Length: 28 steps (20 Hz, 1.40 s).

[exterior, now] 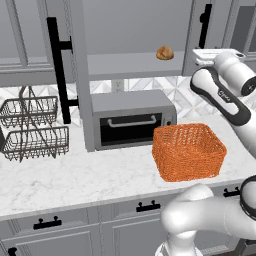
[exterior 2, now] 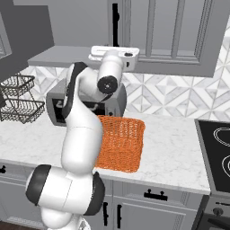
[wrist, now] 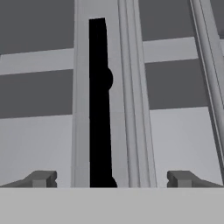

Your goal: Open the cabinet, pick up the bread from the cabinet and place it in the basket. Then move the basket to the dining counter.

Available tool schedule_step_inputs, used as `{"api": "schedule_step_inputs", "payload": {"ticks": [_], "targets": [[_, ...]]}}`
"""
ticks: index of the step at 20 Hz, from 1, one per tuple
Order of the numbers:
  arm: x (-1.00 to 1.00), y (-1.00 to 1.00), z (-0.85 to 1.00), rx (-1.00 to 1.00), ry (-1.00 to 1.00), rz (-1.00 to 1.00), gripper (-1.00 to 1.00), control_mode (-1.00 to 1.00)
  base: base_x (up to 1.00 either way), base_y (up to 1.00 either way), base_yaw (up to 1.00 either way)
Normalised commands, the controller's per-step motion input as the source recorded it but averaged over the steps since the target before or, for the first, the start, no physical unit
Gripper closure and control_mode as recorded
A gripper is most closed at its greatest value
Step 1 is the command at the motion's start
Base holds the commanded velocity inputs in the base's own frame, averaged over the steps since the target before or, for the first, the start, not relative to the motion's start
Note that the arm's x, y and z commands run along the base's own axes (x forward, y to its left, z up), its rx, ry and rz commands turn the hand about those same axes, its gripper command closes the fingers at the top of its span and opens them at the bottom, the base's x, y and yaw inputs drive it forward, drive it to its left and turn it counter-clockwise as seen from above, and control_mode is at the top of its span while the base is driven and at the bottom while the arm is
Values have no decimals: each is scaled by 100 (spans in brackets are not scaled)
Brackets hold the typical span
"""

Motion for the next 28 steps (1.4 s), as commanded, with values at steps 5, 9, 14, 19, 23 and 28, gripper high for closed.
{"api": "schedule_step_inputs", "payload": {"ticks": [5, 9, 14, 19, 23, 28], "targets": [[25, 4, 0, 0, 1, -1, -100, -100, 0, 0, 0], [21, 17, 0, -1, 3, -6, -100, -100, 0, 0, 0], [35, 7, 0, 0, 2, -5, -100, -100, 0, 0, 0], [43, 1, 0, 0, 3, -2, 100, -100, 0, 0, 0], [2, 0, 0, 0, 0, 0, 100, -100, 0, 0, 0], [0, 0, 0, 0, 0, 0, 100, -100, 0, 0, 0]]}}
